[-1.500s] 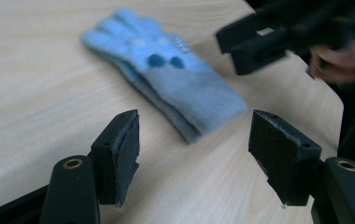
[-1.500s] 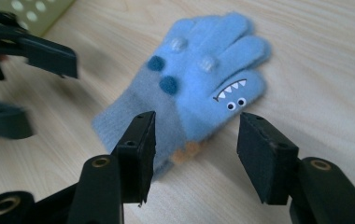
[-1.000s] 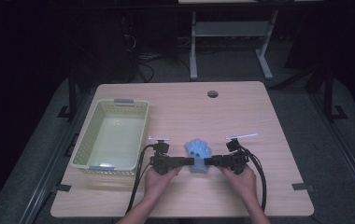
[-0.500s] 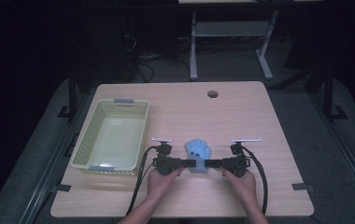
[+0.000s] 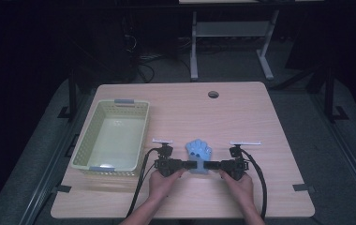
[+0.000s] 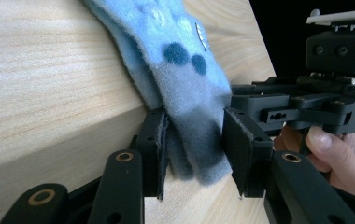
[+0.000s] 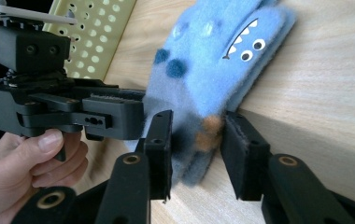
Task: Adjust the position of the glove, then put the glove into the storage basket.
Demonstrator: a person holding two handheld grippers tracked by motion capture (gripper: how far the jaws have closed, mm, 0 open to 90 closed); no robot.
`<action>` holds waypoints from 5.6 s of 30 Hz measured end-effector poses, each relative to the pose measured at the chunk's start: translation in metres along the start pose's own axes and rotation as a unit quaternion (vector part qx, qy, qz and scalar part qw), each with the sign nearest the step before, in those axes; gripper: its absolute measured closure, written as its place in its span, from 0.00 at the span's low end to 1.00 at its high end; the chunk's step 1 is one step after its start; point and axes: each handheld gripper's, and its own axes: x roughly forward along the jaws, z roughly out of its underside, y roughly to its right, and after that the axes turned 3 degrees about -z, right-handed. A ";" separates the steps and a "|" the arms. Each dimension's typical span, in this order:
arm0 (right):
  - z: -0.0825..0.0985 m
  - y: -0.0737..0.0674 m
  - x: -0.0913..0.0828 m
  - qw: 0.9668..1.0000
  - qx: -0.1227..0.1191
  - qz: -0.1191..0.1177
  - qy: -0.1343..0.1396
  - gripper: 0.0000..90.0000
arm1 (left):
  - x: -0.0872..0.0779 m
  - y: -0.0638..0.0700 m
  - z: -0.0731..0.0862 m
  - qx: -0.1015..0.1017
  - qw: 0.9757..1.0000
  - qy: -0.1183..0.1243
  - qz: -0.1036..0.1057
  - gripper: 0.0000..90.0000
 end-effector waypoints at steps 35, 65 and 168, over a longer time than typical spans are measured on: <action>0.001 -0.002 0.005 1.000 0.013 0.006 0.018 0.78 | 0.009 -0.009 0.000 -0.027 0.999 0.006 0.041 0.75; -0.001 -0.026 -0.012 0.998 -0.013 -0.027 0.057 0.82 | -0.011 0.015 -0.011 0.014 0.998 0.028 0.057 0.76; -0.088 -0.184 0.121 0.990 -0.117 -0.077 -0.006 0.82 | -0.213 -0.034 -0.052 0.024 0.990 0.139 0.000 0.76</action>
